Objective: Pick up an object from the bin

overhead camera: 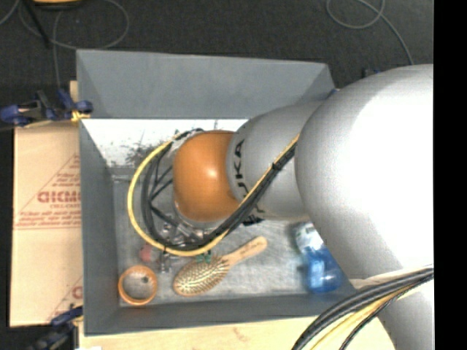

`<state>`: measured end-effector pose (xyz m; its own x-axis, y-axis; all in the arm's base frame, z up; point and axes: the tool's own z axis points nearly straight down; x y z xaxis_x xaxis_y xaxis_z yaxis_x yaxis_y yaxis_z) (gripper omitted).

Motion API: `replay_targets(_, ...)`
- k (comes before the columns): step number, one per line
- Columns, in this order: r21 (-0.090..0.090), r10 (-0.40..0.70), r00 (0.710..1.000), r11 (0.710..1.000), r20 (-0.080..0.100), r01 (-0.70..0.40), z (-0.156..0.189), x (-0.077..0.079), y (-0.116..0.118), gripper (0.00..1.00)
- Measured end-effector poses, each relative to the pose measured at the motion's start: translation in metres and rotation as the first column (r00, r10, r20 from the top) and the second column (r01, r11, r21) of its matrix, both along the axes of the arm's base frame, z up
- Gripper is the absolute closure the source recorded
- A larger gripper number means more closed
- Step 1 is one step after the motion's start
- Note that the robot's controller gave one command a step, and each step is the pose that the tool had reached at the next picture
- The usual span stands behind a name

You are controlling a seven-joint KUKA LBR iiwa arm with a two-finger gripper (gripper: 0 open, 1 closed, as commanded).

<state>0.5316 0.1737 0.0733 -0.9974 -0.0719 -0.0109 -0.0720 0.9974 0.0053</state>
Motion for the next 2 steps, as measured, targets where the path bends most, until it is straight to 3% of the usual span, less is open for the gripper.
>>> replay_targets(1,-0.001,0.001,1.0,1.0,-0.006,-0.001,-0.0019,-0.0022,-0.0002,0.0)
replay_targets(2,0.0,-0.002,1.0,1.0,-0.001,0.002,-0.0001,-0.0001,-0.0001,1.0)
